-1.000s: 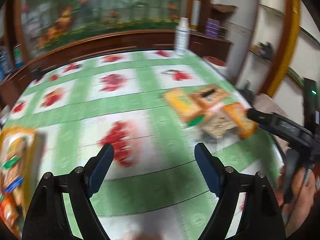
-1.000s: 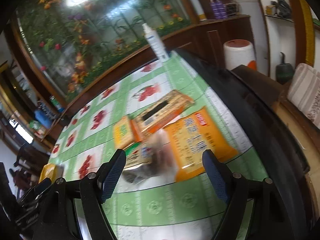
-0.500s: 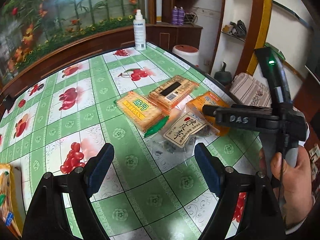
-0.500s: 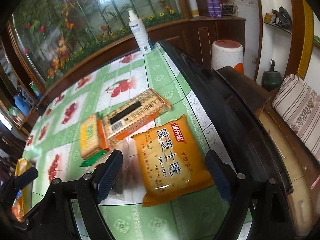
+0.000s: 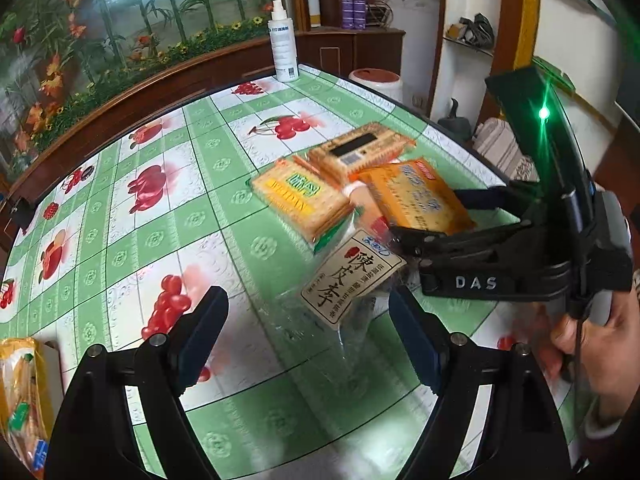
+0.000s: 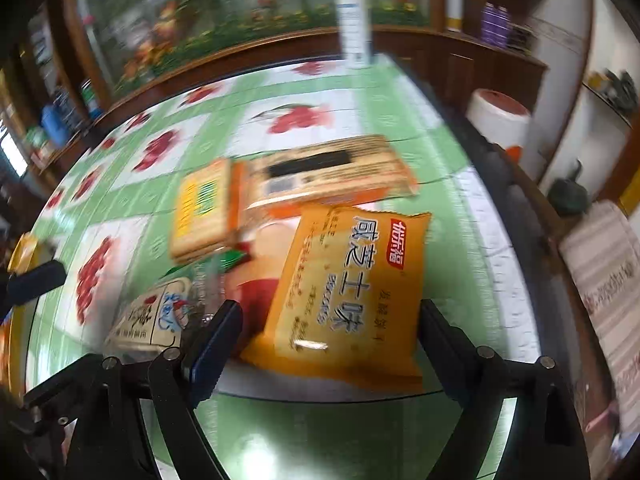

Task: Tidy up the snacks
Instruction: 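Grasp clear plum bag with left tool while right tool grasps orange cheese pack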

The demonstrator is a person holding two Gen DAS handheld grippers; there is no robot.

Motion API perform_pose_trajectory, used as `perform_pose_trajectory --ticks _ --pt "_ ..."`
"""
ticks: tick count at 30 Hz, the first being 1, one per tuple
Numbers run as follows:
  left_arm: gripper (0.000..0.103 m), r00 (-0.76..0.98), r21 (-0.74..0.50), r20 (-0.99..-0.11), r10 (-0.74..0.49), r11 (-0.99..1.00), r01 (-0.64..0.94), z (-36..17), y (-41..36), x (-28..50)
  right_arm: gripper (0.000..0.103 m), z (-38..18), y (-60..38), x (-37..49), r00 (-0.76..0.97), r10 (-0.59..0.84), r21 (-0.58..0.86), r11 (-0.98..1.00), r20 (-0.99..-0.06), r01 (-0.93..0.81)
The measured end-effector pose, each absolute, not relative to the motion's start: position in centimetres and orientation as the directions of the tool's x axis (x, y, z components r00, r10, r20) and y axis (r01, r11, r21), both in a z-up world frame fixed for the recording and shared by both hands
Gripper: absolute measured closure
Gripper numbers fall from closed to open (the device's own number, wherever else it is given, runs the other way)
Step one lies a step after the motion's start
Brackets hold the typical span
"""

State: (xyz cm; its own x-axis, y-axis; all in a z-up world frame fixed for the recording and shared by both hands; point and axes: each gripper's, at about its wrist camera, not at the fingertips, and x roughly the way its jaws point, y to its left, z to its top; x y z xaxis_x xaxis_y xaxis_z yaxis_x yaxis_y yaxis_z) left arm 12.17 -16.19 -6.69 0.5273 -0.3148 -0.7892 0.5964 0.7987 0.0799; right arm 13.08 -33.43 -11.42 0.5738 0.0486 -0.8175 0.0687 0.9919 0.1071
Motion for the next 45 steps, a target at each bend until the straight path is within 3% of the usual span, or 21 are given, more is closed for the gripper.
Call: perform_pose_trajectory --ticks 5,14,16,17,19,23,27,30,32,34,38,40,45 --pt "0.020 0.457 0.058 -0.815 -0.356 0.735 0.676 -7.0 -16.5 12.7 0.029 -11.3 -33.3 12.9 0.586 0.111 0.166 0.985 -0.803 0.041" --pt "0.020 0.345 0.097 -0.889 -0.301 0.612 0.785 -9.8 -21.0 13.9 0.030 -11.3 -35.9 12.6 0.616 0.226 0.340 0.938 -0.754 0.072" --pt "0.014 0.380 0.130 -0.881 -0.282 0.629 0.767 -10.5 -21.3 13.9 0.030 -11.3 -36.0 12.6 0.619 0.235 0.354 0.932 -0.749 0.074" --pt "0.013 0.367 0.101 -0.883 -0.292 0.646 0.757 -10.7 -21.2 14.2 0.036 -11.3 -36.0 12.6 0.620 0.235 0.355 0.932 -0.748 0.076" --pt "0.017 0.351 0.038 -0.881 -0.317 0.692 0.721 -10.9 -20.5 14.8 0.050 -11.4 -36.3 12.5 0.621 0.245 0.374 0.924 -0.745 0.084" --pt "0.040 0.360 0.003 -0.876 -0.321 0.743 0.669 -10.6 -19.3 14.7 0.054 -11.3 -36.4 12.4 0.620 0.253 0.383 0.920 -0.743 0.084" --pt "0.046 0.380 0.022 -0.875 -0.301 0.758 0.652 -10.5 -18.7 13.6 0.053 -11.2 -35.5 12.6 0.617 0.218 0.325 0.943 -0.756 0.066" --pt "0.048 0.395 0.019 -0.870 -0.295 0.781 0.625 -10.4 -17.9 13.2 0.037 -11.2 -34.5 12.9 0.620 0.195 0.291 0.955 -0.760 0.056" --pt "0.048 0.400 0.000 -0.866 -0.301 0.799 0.601 -10.3 -17.0 12.9 0.015 -11.2 -33.7 13.2 0.619 0.169 0.263 0.963 -0.767 0.063" --pt "0.049 0.405 -0.021 -0.861 -0.309 0.816 0.578 -10.3 -15.9 12.9 0.007 -11.5 -32.8 13.8 0.608 0.129 0.213 0.975 -0.783 0.067" --pt "0.052 0.425 -0.052 -0.849 -0.314 0.850 0.524 -10.0 -13.6 12.5 0.009 -11.9 -30.4 15.1 0.566 0.000 0.040 0.998 -0.824 0.058" --pt "0.053 0.444 -0.071 -0.838 -0.318 0.869 0.489 -9.8 -11.9 12.1 0.022 -11.9 -29.9 15.0 0.566 -0.037 -0.005 0.998 -0.824 0.058" --pt "0.056 0.489 -0.088 -0.816 -0.309 0.902 0.422 -9.5 -8.9 11.2 0.027 -11.5 -31.5 13.9 0.582 -0.010 0.047 0.995 -0.813 0.083"
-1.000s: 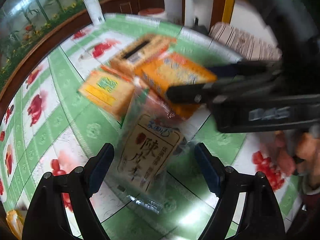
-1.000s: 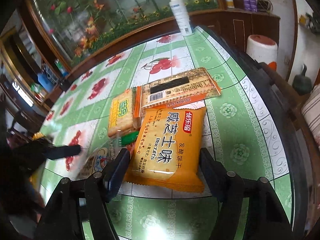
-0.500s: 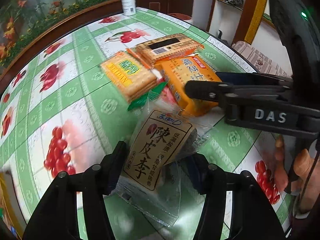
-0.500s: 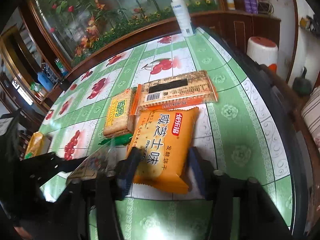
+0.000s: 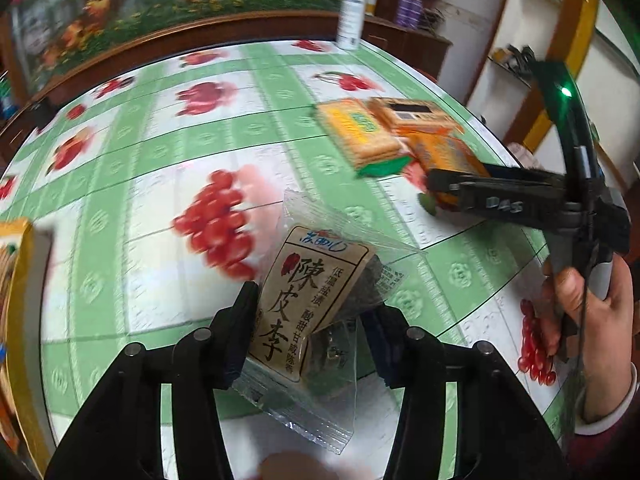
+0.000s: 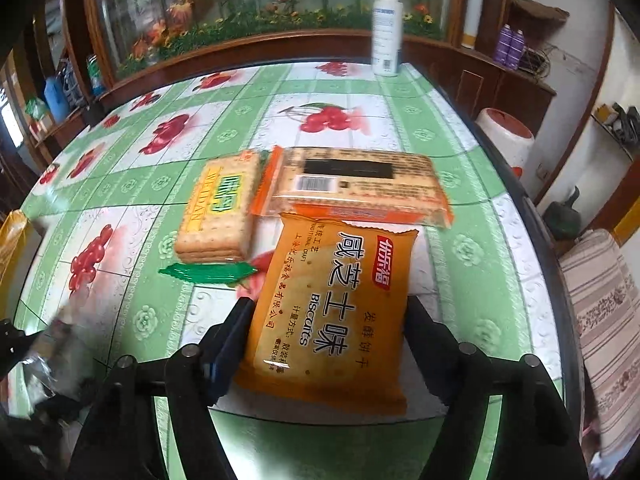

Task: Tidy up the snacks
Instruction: 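Grasp clear plum bag with left tool while right tool grasps orange cheese pack, then carry plum bag in left tool and cheese pack in right tool over tray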

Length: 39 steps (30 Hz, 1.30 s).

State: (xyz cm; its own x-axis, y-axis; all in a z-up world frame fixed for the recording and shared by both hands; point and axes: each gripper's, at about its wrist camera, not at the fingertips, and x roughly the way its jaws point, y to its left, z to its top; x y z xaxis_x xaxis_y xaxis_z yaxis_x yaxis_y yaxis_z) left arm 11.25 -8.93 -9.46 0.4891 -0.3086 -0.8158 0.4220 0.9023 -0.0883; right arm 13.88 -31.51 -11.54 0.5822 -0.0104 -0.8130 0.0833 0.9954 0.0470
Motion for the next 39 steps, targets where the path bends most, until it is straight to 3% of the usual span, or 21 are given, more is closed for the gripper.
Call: perform_pose_trajectory --ticks 15,26,39 --pt "0.058 0.598 -0.094 -0.761 -0.251 0.955 0.282 -7.6 -2.6 8.1 0.030 -9.4 -30.5 8.5 0.623 0.414 0.486 0.872 -0.664 -0.062" --pt "0.058 0.687 -0.030 -0.711 -0.151 0.982 0.184 -5.6 0.5 6.1 0.031 -7.3 -24.6 7.7 0.590 0.532 0.522 0.827 -0.607 -0.209" --pt "0.058 0.713 -0.044 -0.695 -0.094 0.995 0.089 -5.1 4.4 5.1 0.031 -5.5 -17.9 7.6 0.535 0.605 0.510 0.792 -0.589 -0.334"
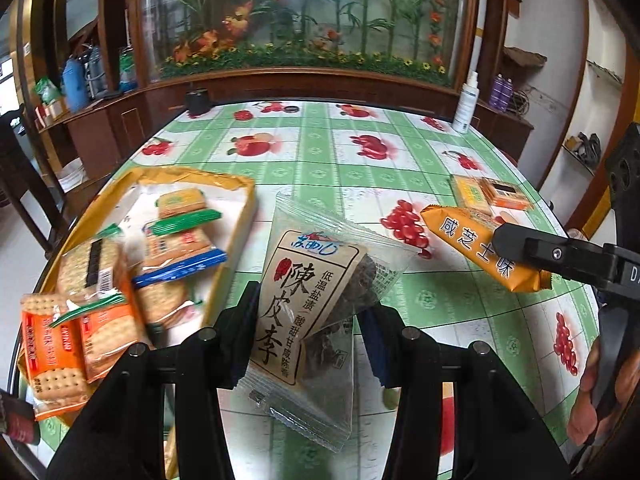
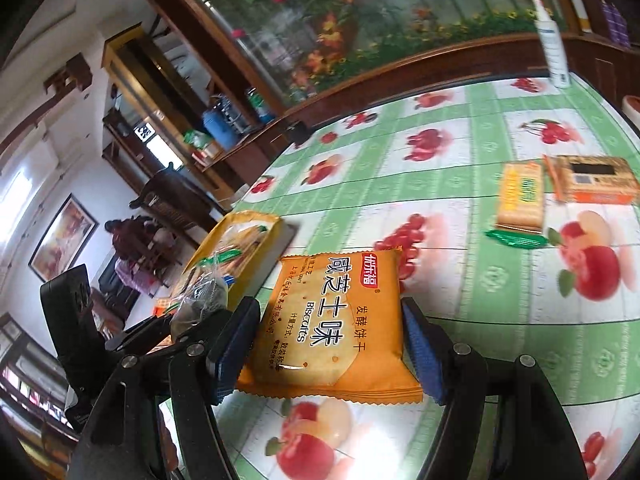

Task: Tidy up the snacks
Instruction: 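Carry plum bag in left tool and cheese pack in right tool over tray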

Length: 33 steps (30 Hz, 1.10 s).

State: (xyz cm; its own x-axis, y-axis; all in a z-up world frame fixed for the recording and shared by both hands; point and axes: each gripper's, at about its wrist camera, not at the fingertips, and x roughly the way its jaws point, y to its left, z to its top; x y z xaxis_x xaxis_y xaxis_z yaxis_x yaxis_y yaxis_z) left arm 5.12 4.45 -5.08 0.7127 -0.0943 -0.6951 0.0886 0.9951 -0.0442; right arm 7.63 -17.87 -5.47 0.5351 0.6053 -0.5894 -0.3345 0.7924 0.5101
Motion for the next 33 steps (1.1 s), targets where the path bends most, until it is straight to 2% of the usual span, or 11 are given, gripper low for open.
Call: perform_pose_trajectory --ticks 22,33 --pt "0.057 0.744 -0.064 -0.668 0.008 0.996 -0.068 -4.4 11.9 3.9 0.031 -4.0 -9.3 8.9 0.457 0.667 0.482 0.743 -0.588 -0.464" --pt "0.057 0.729 -0.093 -0.681 0.073 0.978 -0.185 -5.0 17.6 4.3 0.031 -3.7 -2.3 11.6 0.395 0.700 0.471 0.702 -0.595 -0.535"
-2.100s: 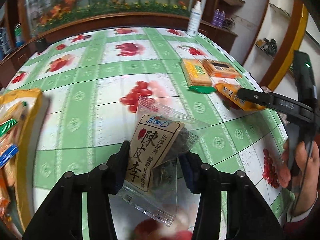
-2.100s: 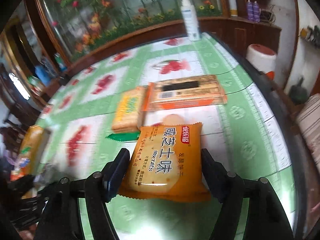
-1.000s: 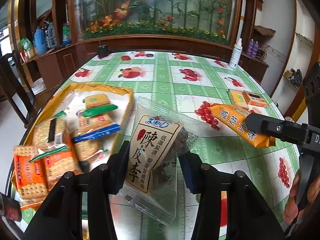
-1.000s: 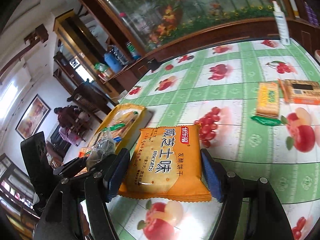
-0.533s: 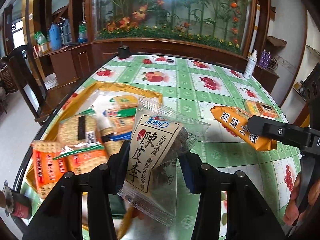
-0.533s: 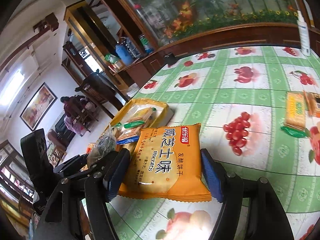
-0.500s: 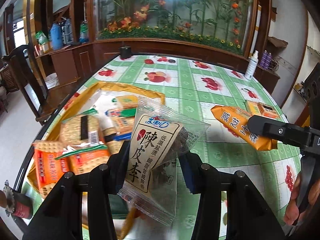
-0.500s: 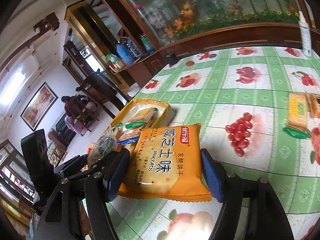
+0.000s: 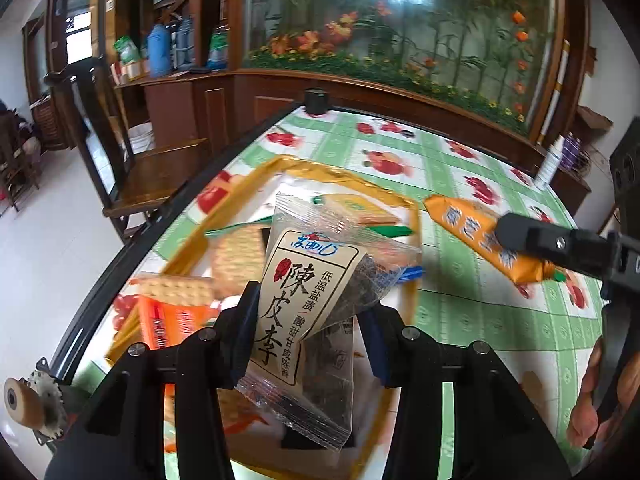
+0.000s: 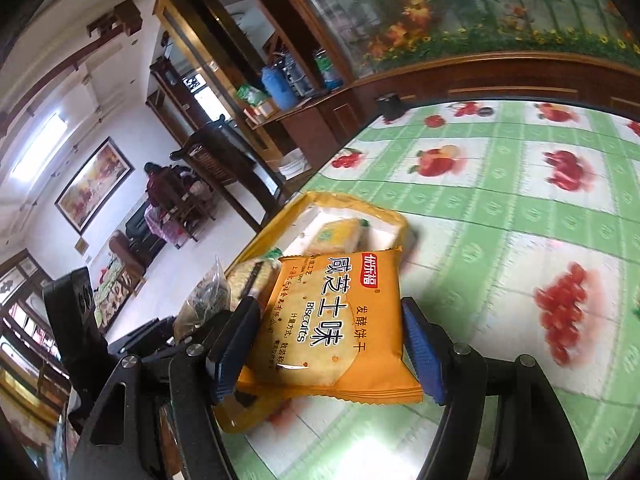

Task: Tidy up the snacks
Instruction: 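Carry plum bag in left tool and cheese pack in right tool over tray, then lower both packs into the tray and open both tools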

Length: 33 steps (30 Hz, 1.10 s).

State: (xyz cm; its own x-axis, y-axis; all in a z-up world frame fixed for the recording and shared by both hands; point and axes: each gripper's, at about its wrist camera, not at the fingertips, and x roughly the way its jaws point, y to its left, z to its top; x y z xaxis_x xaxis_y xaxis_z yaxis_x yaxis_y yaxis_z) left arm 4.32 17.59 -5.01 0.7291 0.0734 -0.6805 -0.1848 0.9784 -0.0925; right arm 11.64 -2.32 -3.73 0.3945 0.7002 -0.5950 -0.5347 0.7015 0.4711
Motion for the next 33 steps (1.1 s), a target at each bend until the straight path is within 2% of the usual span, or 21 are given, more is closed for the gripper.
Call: perform_pose_trajectory --ticks 12,26,33 --pt "0.057 0.718 -0.098 -0.690 0.086 0.972 -0.211 -5.5 19.4 5.2 0.031 -4.7 7.3 15.4 0.349 0.678 0.405 0.693 -0.647 -0.597" --pt "0.057 0.710 -0.102 -0.699 0.081 0.972 -0.211 -5.8 20.1 6.4 0.030 -7.1 12.1 18.9 0.358 0.597 0.311 0.735 -0.718 -0.602" --pt "0.057 0.710 -0.099 -0.699 0.082 0.973 -0.210 -5.9 19.9 6.5 0.024 -6.0 8.0 17.9 0.391 0.641 0.389 0.738 -0.661 -0.552"
